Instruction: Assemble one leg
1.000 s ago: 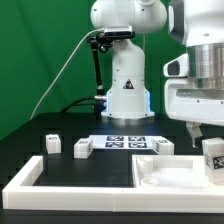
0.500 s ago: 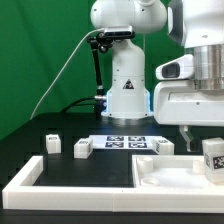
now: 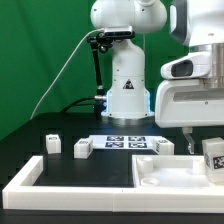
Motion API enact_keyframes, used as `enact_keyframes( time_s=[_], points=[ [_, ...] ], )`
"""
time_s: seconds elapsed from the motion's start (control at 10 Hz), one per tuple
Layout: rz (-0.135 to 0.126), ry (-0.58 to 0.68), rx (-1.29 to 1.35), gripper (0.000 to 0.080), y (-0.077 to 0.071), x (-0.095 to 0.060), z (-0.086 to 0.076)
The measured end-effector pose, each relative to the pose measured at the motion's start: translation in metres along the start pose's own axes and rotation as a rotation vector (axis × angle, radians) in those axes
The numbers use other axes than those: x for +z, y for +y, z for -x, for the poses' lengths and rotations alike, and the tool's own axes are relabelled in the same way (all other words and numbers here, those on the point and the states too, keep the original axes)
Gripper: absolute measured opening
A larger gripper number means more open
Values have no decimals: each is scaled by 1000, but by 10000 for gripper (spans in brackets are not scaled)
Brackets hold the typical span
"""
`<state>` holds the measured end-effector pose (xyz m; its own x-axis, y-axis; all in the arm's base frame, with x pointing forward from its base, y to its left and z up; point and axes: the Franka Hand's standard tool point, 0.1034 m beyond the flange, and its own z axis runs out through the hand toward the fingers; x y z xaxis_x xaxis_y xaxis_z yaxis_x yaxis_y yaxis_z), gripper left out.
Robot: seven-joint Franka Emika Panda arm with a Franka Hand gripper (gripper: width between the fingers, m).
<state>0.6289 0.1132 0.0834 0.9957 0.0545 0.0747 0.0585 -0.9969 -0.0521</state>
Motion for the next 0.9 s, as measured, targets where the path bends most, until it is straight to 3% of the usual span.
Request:
enact_keyframes(
  time_s=[0.1,0.4,0.7,0.9],
  points=[
    [-1,0,24,648,0,0,0],
    [0,0,25,289,0,0,0],
    [0,0,123,290,-2,1,1],
    [11,9,424,290,-4,2,2]
  ],
)
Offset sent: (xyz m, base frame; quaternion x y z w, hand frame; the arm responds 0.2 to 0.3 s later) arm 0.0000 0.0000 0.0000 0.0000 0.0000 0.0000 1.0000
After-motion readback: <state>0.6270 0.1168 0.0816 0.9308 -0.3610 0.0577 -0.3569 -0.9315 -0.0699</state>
